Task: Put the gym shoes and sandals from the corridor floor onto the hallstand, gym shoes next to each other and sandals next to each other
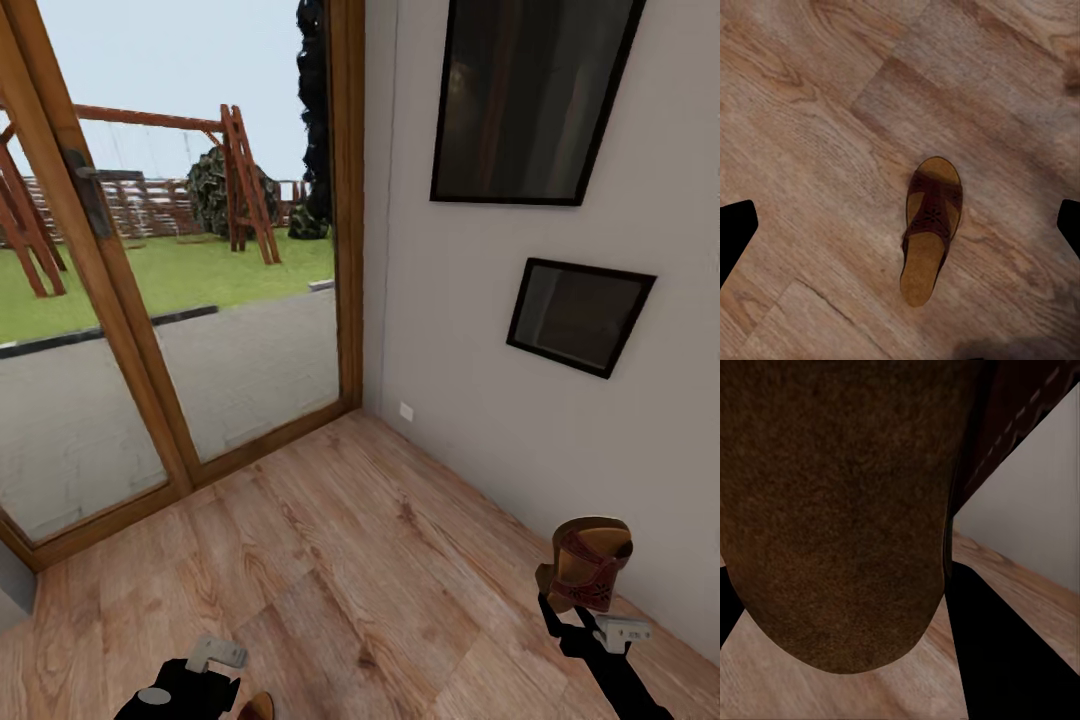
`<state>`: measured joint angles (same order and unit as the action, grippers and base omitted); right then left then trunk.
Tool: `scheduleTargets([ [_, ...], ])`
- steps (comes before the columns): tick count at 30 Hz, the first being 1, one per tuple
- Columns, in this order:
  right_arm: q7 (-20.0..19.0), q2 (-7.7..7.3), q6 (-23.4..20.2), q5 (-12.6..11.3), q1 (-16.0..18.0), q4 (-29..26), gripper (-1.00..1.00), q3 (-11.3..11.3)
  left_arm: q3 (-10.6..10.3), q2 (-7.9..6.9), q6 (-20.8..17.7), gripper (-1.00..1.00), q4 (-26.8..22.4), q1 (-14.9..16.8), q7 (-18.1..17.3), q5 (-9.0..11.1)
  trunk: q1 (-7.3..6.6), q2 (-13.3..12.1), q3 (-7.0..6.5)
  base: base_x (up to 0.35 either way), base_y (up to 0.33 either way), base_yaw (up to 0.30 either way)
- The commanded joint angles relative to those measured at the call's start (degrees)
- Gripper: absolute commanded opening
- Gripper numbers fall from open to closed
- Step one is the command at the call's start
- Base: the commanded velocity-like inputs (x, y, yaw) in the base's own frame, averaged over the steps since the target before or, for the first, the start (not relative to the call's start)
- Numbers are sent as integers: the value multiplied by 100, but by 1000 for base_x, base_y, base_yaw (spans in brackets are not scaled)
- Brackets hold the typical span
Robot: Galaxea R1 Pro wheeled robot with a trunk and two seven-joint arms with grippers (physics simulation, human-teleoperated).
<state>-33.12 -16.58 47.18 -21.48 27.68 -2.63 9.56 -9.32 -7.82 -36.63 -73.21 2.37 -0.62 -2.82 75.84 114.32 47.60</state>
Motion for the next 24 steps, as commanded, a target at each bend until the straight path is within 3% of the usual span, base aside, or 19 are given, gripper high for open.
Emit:
scheduleTargets([
  [1,-11,2,-7,-14,0,0,-100,2,0,0,1,100,0,0,1,0,0,0,0,-103,-42,-18],
  [10,-11,0,-7,-14,0,0,-100,2,-1,0,-1,100,0,0,0,0,0,0,0,-202,-60,-5],
  [24,-10,3,-7,-14,-2,0,-100,2,-8,-2,-2,100,-3,10,9,-8,0,0,0,-20,-4,0],
])
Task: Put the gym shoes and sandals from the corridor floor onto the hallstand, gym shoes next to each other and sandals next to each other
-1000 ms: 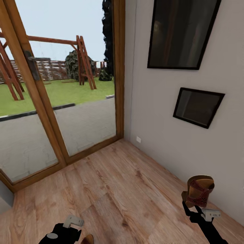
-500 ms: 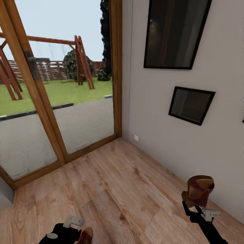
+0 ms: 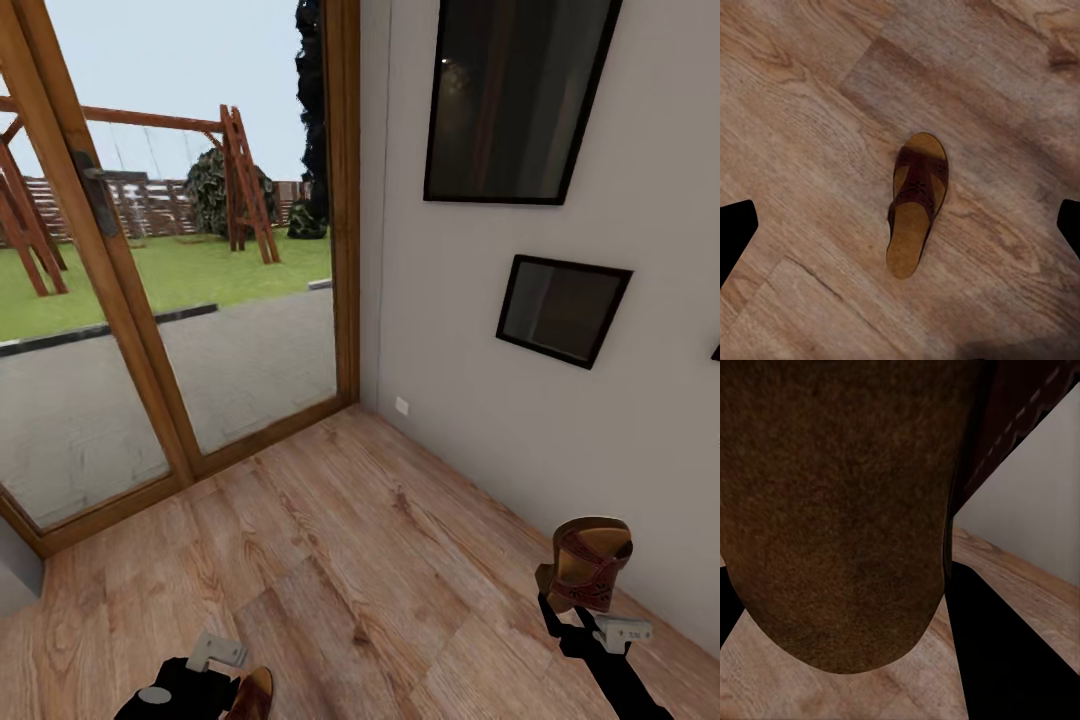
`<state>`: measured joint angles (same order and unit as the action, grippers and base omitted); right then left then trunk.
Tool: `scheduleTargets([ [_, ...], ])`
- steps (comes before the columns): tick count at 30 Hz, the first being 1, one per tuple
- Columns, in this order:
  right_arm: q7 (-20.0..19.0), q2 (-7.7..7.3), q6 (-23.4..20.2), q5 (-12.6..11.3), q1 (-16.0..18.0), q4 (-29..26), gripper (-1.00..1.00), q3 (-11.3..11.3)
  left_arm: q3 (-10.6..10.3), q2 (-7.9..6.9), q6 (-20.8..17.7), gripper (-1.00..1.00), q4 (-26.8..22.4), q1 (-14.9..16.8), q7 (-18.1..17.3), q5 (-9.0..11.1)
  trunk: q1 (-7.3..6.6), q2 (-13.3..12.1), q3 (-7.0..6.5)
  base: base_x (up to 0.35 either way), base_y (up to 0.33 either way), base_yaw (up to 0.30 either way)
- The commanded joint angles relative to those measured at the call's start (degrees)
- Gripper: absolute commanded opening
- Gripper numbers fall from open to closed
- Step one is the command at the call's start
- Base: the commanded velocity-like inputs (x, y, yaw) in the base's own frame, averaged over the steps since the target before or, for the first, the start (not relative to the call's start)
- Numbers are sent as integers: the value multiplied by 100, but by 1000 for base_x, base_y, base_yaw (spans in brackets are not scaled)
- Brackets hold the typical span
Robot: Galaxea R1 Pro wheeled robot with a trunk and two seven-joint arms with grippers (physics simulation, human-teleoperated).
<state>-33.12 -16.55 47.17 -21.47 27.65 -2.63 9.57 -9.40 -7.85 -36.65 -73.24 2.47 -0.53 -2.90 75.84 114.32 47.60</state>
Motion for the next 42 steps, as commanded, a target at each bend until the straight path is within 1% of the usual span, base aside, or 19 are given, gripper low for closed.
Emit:
scheduleTargets([
  [1,-11,1,-6,-12,1,0,-100,1,2,1,0,100,-1,2,0,0,0,0,0,0,0,0],
  [6,-11,-2,-6,-14,0,0,-100,1,7,2,0,100,-44,34,9,0,0,0,0,0,0,0],
  [11,-11,-1,-6,-15,0,0,-100,1,7,2,0,100,-263,41,27,0,0,0,0,0,0,0],
  [17,-11,-4,-6,-14,-1,0,-100,1,2,2,0,100,-382,45,27,1,0,0,0,0,0,0],
  [20,-11,-4,-6,-15,-2,0,-100,1,0,2,2,100,-624,51,-6,7,0,0,0,0,0,0],
  [22,-11,-3,-6,-13,1,0,-100,1,0,2,1,100,-682,68,-12,12,0,0,0,0,0,0],
  [24,-11,-3,-6,-13,-3,0,-100,1,4,2,0,100,-714,225,-20,22,0,0,0,0,0,0],
  [25,-11,-4,-6,-14,-1,0,-100,1,8,2,-171,100,-678,937,-28,85,0,0,0,0,0,0],
  [27,-11,-1,-6,-14,-1,0,-100,1,8,2,-277,100,-636,1121,-31,93,0,0,0,0,0,0],
  [28,-11,-2,-6,-14,-3,0,-100,1,8,2,-389,100,-593,1296,-32,97,0,0,0,0,0,0],
  [30,-11,-1,-6,-15,-2,0,-100,1,8,2,-500,100,-545,1465,-33,100,0,0,0,0,0,0],
  [31,-11,-3,-6,-15,-3,0,-100,1,8,2,-615,100,-478,1633,-36,102,0,0,0,0,0,0],
  [32,-11,-4,-6,-15,-4,0,-100,1,7,2,-677,100,-433,1714,-37,103,0,0,0,0,0,0],
  [34,-11,-5,-6,-15,-3,0,-100,1,4,2,-903,100,-229,1994,-41,102,0,0,0,0,0,0],
  [37,-11,-6,-6,-15,-1,0,-100,1,8,-2,-1014,100,-128,2126,-43,91,0,0,0,0,0,0],
  [42,-11,-4,-6,-15,1,0,-100,1,8,-6,-1077,100,-75,2170,-37,80,0,0,0,0,0,0],
])
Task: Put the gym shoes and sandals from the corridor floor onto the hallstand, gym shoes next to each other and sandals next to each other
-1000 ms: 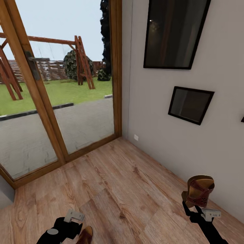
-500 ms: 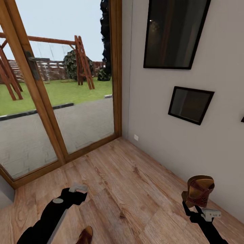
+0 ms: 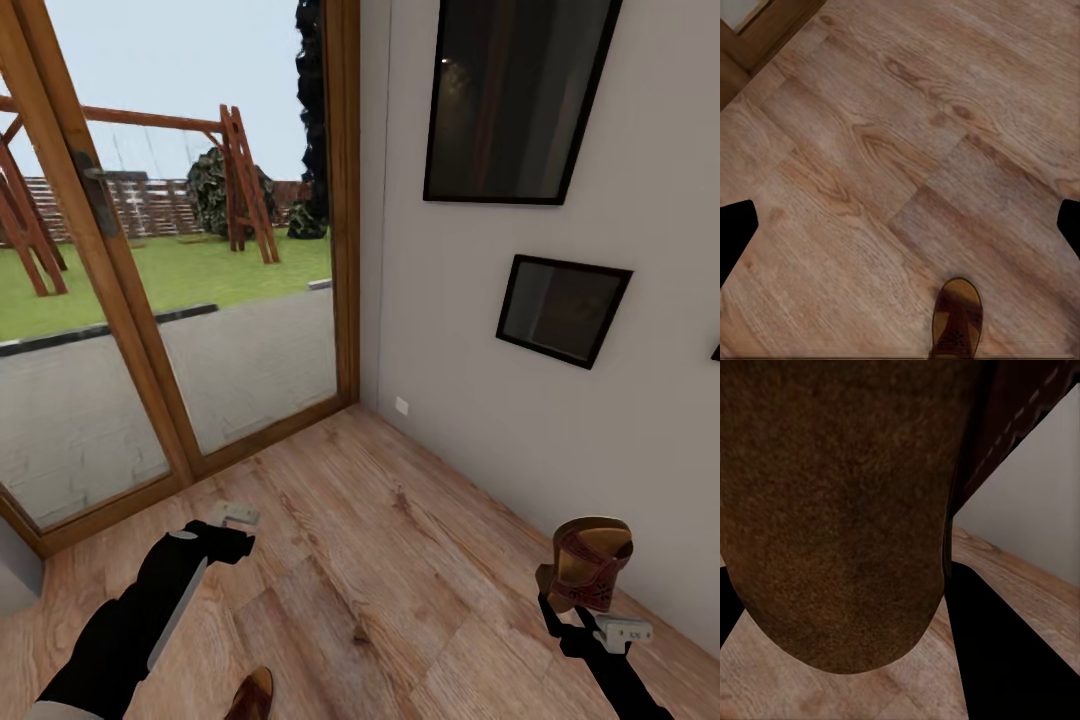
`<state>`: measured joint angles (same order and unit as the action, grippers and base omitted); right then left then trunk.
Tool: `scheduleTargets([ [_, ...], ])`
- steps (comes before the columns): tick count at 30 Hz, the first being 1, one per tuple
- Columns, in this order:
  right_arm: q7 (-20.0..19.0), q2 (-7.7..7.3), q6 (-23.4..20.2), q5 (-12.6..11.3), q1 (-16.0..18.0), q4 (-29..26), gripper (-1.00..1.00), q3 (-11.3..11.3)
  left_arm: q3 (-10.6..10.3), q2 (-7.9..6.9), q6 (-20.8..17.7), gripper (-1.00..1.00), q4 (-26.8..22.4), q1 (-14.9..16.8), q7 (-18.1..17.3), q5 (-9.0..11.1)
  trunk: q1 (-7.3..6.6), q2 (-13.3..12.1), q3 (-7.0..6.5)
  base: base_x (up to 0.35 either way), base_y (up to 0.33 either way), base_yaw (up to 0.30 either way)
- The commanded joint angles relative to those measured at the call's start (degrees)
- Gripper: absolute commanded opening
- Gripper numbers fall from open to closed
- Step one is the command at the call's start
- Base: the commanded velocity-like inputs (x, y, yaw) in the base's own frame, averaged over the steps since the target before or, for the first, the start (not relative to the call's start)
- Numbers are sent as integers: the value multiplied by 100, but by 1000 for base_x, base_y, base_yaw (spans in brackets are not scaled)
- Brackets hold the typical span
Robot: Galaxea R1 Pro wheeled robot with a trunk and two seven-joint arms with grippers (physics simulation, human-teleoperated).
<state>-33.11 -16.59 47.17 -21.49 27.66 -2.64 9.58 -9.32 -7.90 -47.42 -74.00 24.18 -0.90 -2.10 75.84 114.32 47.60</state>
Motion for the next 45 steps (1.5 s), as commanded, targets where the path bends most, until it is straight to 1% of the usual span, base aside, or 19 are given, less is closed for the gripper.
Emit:
scheduleTargets([
  [1,-11,0,-6,-13,-1,0,-100,0,2,0,-3,100,2,-6,0,0,0,0,0,0,0,0],
  [7,-11,0,-6,-13,-1,0,-100,0,9,-1,-19,100,7,-24,0,5,0,0,0,-47,46,0],
  [16,-11,0,-7,-13,-2,0,-100,0,-11,-1,-22,100,8,-27,1,5,0,0,0,-205,243,-1],
  [23,-11,-1,-6,-13,-1,0,-100,0,-21,-1,-22,100,8,-27,10,-56,0,0,0,-32,65,-205],
  [29,-11,0,-6,-13,1,0,-100,0,-6,-1,-22,100,8,-27,11,-62,0,0,0,117,123,-100],
  [40,-11,-1,-6,-13,-3,0,-100,0,-30,1,-22,100,12,-27,19,-63,0,0,0,56,57,-6],
  [45,-11,1,-6,-13,-2,0,-100,0,-40,3,-22,100,15,-27,24,-63,0,0,0,146,176,0],
])
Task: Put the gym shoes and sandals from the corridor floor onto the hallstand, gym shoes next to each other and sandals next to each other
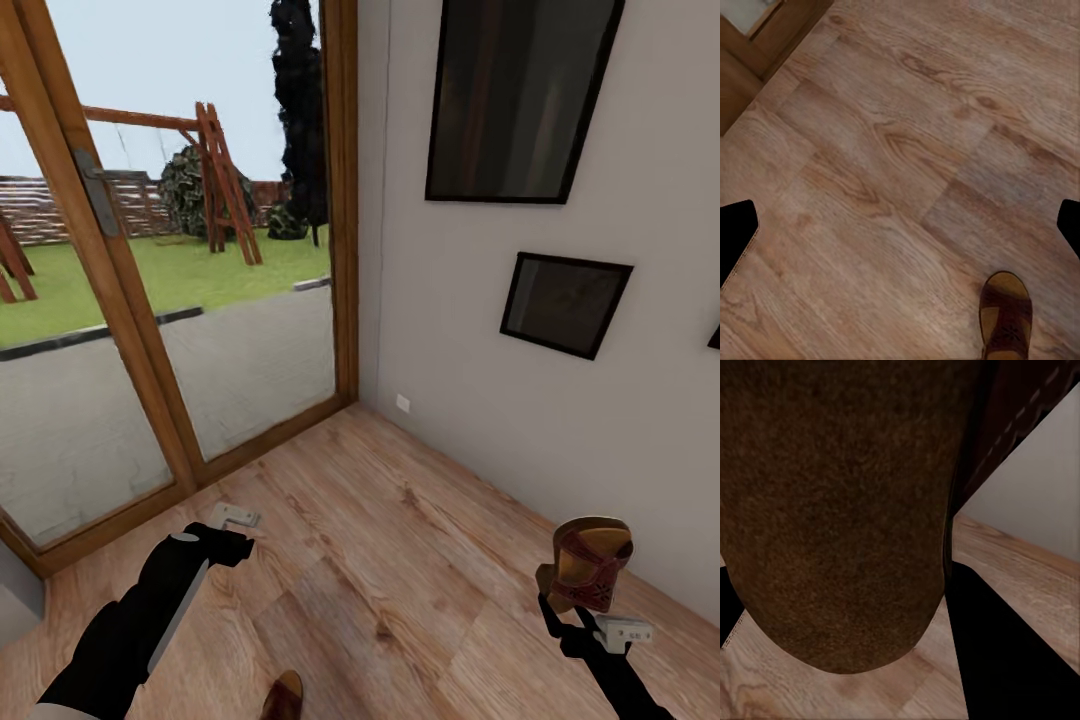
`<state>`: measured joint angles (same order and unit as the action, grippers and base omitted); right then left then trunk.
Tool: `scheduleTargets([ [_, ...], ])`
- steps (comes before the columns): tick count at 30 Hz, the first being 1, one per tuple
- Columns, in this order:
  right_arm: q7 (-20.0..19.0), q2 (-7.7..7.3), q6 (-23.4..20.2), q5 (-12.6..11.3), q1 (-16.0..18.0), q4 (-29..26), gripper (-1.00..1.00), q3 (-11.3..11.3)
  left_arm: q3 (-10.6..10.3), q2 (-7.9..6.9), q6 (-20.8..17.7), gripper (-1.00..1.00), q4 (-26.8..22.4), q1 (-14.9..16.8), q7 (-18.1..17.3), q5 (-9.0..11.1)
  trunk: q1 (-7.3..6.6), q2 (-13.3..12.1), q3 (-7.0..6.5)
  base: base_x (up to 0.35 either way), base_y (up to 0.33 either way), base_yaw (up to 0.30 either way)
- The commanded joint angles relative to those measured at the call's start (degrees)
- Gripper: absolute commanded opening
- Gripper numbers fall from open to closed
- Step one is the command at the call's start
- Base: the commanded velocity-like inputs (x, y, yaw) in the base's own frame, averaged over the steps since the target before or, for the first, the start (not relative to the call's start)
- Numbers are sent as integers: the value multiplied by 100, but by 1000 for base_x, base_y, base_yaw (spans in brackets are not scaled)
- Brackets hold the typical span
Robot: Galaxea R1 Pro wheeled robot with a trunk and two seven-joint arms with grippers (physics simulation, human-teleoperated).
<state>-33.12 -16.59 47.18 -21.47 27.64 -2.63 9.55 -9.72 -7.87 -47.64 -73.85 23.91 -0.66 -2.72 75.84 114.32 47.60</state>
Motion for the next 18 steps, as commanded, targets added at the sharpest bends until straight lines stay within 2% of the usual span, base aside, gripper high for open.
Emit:
scheduleTargets([
  [1,-11,-1,-7,-15,2,0,-100,3,-1,2,0,100,1,0,5,0,0,0,0,116,136,0],
  [14,-11,1,-7,-15,2,0,-100,3,-3,4,0,100,-6,0,9,-1,0,0,0,15,18,0],
  [18,-11,-1,-7,-15,3,0,-100,3,-3,2,0,100,-6,-4,8,0,0,0,0,-197,0,0],
])
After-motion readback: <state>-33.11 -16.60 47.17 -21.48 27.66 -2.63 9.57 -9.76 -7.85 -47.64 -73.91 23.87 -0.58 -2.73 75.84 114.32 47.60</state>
